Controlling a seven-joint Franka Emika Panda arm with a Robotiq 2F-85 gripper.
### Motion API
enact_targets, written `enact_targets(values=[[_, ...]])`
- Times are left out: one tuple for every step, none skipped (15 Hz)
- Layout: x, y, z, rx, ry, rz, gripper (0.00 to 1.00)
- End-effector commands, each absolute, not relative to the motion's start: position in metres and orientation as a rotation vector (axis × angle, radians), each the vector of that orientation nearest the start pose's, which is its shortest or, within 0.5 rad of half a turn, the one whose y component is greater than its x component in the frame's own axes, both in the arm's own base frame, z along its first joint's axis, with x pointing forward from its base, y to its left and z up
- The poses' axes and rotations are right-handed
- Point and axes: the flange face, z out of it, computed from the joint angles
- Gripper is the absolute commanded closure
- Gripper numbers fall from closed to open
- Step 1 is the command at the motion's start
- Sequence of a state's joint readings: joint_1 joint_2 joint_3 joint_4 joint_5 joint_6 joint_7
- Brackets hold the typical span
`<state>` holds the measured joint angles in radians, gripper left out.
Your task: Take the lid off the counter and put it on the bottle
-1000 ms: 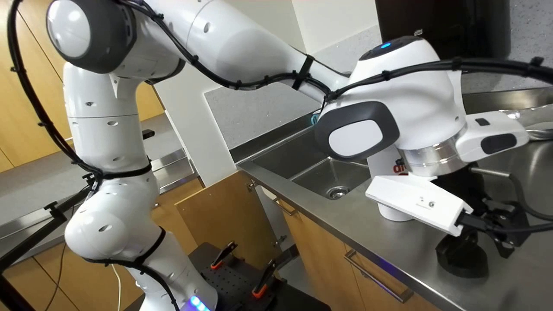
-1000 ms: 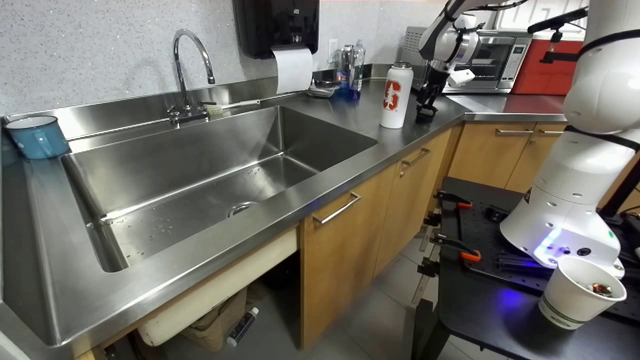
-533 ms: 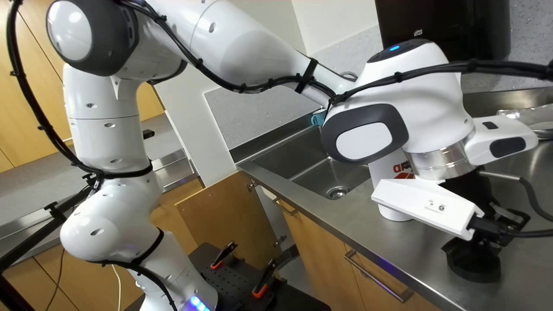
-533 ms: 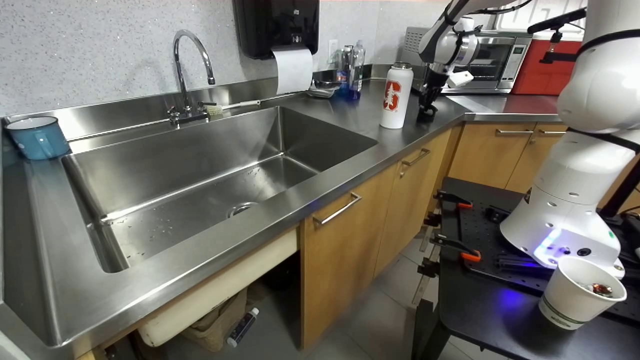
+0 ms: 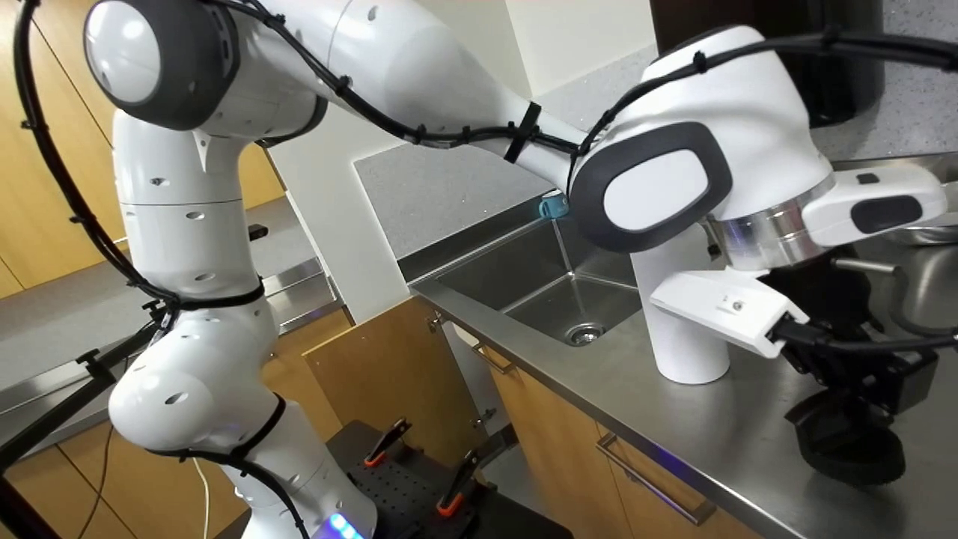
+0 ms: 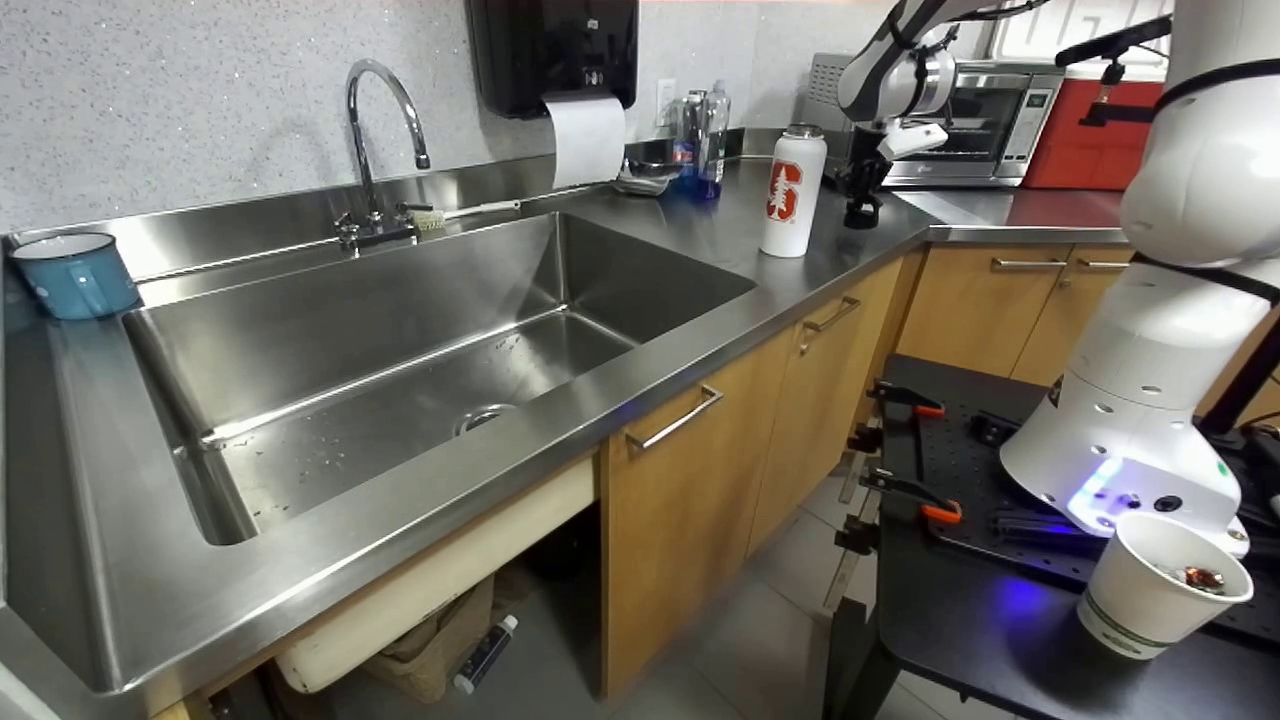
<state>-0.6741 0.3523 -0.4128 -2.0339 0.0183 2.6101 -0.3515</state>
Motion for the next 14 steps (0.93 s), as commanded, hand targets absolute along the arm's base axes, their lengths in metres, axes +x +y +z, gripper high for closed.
enact_targets(values=[[0.304, -0.542, 0.354, -3.086, 1.360, -0.125, 0.95], [0.305, -0.541, 0.365, -3.066, 1.370, -0.112, 0.95], [0.305, -0.539, 0.380, -3.046, 1.380, -0.137, 0.95], [0.304, -0.538, 0.394, -3.035, 1.386, -0.161, 0.95], [0.302, -0.536, 0.411, -3.029, 1.385, -0.201, 0.95], [0.300, -0.534, 0.426, -3.020, 1.391, -0.240, 0.95], [0.296, -0.531, 0.441, -3.017, 1.394, -0.280, 0.95], [0.292, -0.526, 0.458, -3.014, 1.394, -0.332, 0.95], [0.289, -0.522, 0.473, -3.010, 1.394, -0.381, 0.95], [0.284, -0.517, 0.489, -3.002, 1.394, -0.434, 0.95], [0.282, -0.511, 0.503, -2.992, 1.395, -0.481, 0.95], [0.279, -0.505, 0.516, -2.978, 1.398, -0.518, 0.95], [0.276, -0.498, 0.528, -2.965, 1.399, -0.552, 0.95], [0.274, -0.491, 0.540, -2.944, 1.403, -0.558, 0.95]])
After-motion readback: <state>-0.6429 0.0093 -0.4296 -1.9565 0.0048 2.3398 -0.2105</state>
